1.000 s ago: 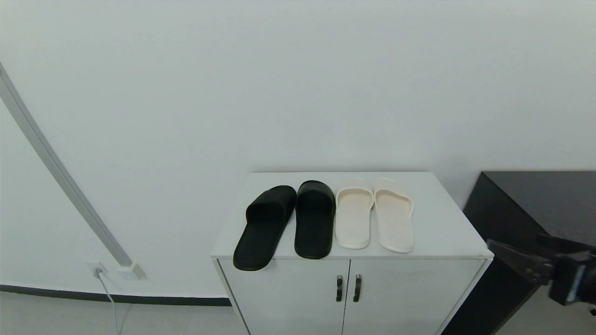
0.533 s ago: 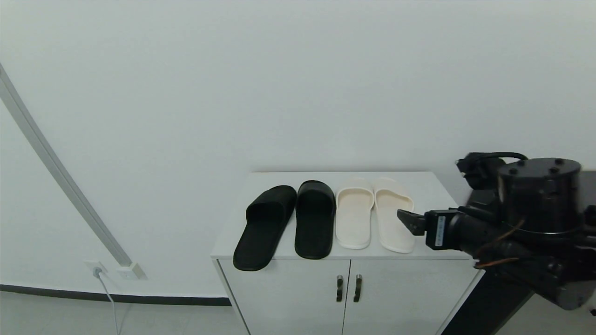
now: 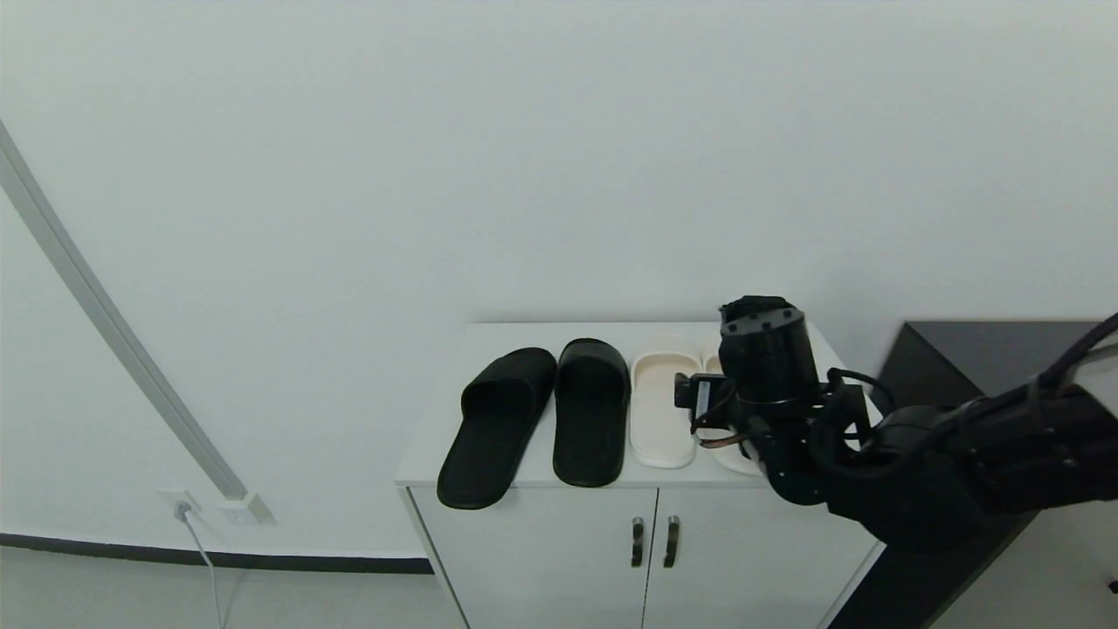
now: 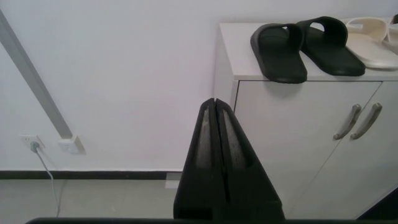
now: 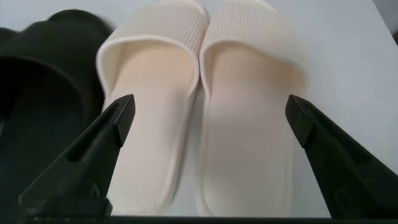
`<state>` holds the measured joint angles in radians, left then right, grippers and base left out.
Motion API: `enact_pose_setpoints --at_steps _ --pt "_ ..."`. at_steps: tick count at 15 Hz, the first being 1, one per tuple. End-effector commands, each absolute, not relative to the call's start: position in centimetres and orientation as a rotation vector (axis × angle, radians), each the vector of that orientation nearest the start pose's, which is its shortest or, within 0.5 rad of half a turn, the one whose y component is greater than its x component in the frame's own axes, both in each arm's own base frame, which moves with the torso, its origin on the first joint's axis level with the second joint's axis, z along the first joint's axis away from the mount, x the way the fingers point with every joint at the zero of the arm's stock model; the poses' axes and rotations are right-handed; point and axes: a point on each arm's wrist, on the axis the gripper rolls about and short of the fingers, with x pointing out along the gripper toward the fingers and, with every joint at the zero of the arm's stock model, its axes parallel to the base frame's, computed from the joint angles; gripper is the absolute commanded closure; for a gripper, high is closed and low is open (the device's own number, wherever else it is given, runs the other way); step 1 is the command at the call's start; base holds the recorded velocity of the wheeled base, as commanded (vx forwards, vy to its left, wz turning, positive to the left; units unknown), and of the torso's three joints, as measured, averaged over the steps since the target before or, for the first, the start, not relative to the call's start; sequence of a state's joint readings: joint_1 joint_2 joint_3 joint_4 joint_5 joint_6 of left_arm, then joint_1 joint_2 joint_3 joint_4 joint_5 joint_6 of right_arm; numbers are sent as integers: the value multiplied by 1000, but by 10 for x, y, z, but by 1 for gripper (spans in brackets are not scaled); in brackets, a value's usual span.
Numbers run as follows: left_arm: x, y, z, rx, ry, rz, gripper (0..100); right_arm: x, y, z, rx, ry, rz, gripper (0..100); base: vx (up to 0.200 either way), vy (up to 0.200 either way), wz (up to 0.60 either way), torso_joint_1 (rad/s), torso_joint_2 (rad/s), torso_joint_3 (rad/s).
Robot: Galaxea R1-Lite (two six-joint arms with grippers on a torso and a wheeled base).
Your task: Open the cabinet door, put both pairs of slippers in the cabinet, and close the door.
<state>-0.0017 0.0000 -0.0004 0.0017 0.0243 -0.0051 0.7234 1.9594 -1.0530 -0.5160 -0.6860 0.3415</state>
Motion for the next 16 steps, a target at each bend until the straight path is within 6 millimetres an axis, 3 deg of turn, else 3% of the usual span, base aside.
enact_pose_setpoints --at_steps 1,8,14,15,16 --pt "-23 1 76 -6 1 23 100 317 247 116 38 310 -59 0 0 0 0 0 0 0" --pt "-23 1 76 -6 1 23 100 370 253 99 37 244 -125 0 0 0 0 0 0 0" --pt "-23 1 76 -6 1 23 100 385 249 102 18 152 -135 0 0 0 0 0 0 0" --pt "-23 1 76 -6 1 23 100 384 249 100 10 155 -133 100 0 0 0 0 0 0" --pt "-23 1 76 -6 1 23 100 383 248 99 7 158 -134 100 0 0 0 0 0 0"
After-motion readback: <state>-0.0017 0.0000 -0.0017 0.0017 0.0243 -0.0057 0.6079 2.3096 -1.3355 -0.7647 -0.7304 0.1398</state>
